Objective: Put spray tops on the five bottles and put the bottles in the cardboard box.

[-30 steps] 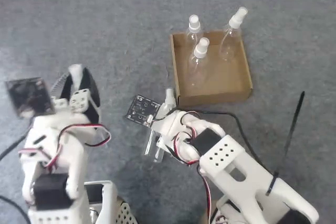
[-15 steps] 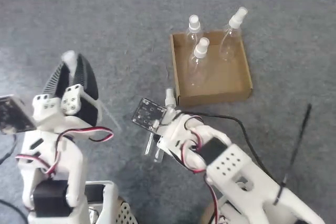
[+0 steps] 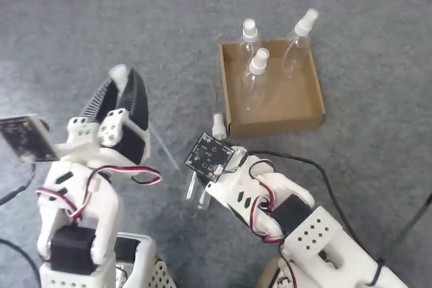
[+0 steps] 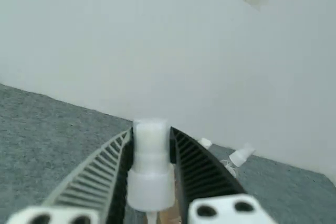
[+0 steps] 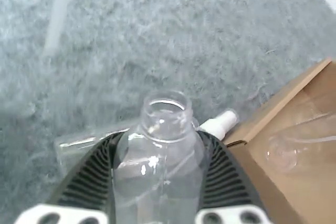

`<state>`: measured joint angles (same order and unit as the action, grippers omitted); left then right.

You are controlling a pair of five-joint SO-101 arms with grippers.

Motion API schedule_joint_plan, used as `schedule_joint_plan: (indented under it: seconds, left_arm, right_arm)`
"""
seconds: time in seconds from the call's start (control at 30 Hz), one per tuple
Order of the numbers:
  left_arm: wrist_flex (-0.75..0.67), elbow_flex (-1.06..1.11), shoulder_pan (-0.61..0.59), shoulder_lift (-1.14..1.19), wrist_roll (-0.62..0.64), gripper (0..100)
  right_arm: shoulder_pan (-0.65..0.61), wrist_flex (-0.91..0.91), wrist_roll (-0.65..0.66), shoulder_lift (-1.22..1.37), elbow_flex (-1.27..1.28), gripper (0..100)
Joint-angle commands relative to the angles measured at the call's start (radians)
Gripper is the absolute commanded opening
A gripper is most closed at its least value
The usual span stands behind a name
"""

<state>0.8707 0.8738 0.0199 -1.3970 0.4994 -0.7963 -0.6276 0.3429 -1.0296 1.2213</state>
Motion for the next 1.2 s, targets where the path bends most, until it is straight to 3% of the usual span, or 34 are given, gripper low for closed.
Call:
schedule_joint_plan:
  seconds: [0.0, 0.17, 0.47, 1.0, 1.17]
  left_arm:
    - [-0.028, 0.025, 0.046, -0.003, 0.017, 1]
    - [-0.048, 0.058, 0.048, -0.003, 0.018, 1]
    - [-0.265, 0.179, 0.041, -0.002, 0.052, 1]
    - [-0.244, 0.263, 0.051, -0.003, 0.049, 1]
    - [-0.245, 0.317, 0.051, -0.008, 0.048, 1]
  right_arm:
    - [-0.004, 0.07, -0.028, -0.038, 0.02, 0.5]
    - [-0.007, 0.084, -0.026, -0.038, 0.031, 0.5]
    - [-0.084, 0.074, -0.026, -0.039, 0.034, 0.5]
    - [-0.081, 0.076, -0.029, -0.039, 0.029, 0.5]
    - [-0.081, 0.084, -0.109, -0.039, 0.025, 0.5]
